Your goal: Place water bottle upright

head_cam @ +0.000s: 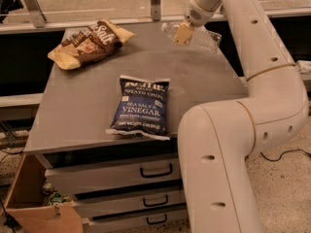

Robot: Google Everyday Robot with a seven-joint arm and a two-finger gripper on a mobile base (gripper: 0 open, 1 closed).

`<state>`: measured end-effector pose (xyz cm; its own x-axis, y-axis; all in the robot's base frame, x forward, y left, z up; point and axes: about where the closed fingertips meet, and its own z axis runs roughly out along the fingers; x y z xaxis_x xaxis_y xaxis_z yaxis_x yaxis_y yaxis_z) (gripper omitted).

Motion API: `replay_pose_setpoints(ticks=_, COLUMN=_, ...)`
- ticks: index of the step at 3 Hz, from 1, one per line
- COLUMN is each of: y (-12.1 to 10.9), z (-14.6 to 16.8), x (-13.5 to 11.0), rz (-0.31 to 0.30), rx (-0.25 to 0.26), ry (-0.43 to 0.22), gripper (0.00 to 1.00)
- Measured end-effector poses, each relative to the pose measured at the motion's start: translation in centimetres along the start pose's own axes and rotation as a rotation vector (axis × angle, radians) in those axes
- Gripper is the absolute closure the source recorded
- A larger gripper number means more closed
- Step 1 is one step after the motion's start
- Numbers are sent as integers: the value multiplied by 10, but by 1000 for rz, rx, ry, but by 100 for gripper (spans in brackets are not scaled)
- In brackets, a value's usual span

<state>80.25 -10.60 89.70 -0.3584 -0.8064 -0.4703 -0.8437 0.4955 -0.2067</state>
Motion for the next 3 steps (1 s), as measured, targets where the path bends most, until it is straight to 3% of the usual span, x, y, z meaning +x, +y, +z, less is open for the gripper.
replay_pose_setpoints(ticks=1, y=6, z=-43, x=-14, rz=-62, rx=-8, ry=-109, gripper=100)
replay_pose_setpoints(ticks=2, y=18, z=-82, x=-26, rz=-93, rx=-56, ry=-279, gripper=100)
replay_pose_setpoints(ticks=3, y=29, z=-106, x=-29, rz=-94, rx=-136, ry=-477, gripper=100)
